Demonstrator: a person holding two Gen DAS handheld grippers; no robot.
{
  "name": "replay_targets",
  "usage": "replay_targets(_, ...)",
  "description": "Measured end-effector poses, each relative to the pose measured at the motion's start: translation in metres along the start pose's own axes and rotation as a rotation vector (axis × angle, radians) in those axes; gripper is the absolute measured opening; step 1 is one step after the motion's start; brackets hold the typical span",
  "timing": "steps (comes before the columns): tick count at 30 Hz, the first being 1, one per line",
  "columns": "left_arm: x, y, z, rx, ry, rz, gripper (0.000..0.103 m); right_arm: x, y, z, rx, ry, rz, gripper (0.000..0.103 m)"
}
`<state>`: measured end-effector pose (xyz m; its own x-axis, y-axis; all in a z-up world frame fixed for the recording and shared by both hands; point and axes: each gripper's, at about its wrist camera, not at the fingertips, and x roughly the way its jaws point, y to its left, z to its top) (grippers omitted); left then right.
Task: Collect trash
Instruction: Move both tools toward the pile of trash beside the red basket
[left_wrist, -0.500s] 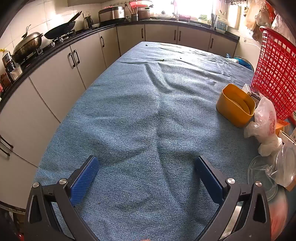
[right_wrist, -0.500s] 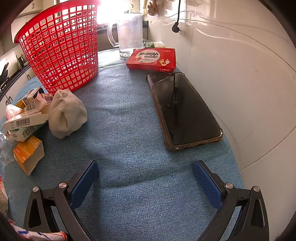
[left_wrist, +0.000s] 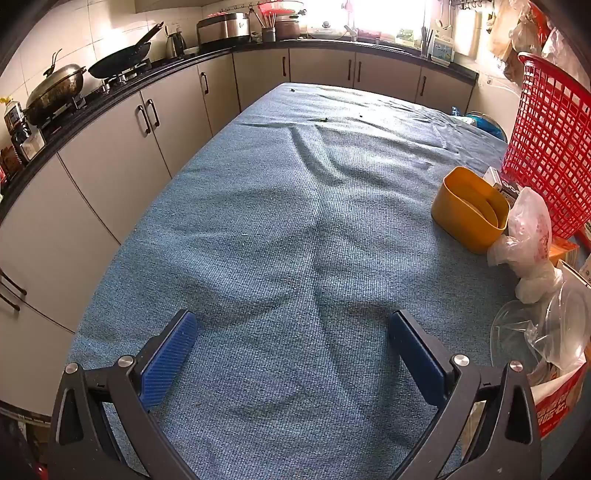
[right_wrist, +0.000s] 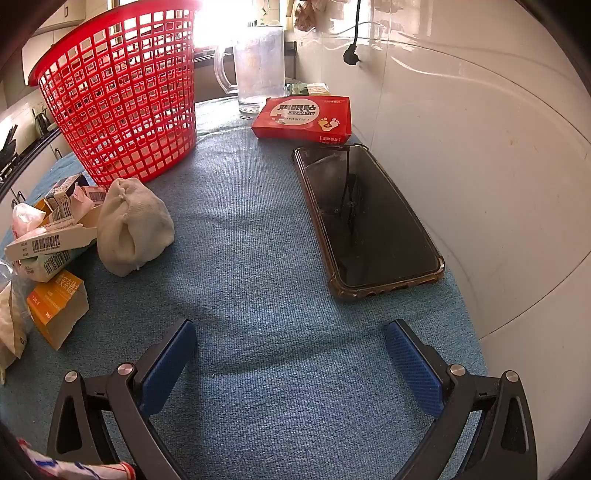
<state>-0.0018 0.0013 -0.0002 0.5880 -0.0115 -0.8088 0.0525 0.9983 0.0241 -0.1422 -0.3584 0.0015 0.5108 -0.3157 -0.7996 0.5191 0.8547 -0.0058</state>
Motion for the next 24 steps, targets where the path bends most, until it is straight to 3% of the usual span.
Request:
replay_targets(5, -0.004, -0.003, 0.008, 0.000, 0.079, 0.058, 0.103, 0.000, 0.001, 0.000, 0.000, -0.001, 0.000, 0.103)
replay_targets(11, -0.079, -0.013, 0.014, 0.101, -0.064, 0.087, 0.103, 0.000, 0.001, 0.000, -0.001, 0.000, -0.002, 0.103)
replay_targets(17, -0.141, -0.002, 0.013, 0.105, -0.135, 0.063, 0.103, -0.001, 0.001, 0.001, 0.005, 0.004, -0.003, 0.103)
replay_targets(23, -0.177, 0.008, 0.014, 0.055, -0.143, 0.032, 0.103, -0.006, -0.004, 0.001, -0.012, 0.099, 0.012, 0.103)
replay_targets(24, -0.181, 0.009, 0.014, 0.054, -0.145, 0.026, 0.103, -0.008, -0.004, 0.001, 0.003, 0.127, 0.007, 0.099)
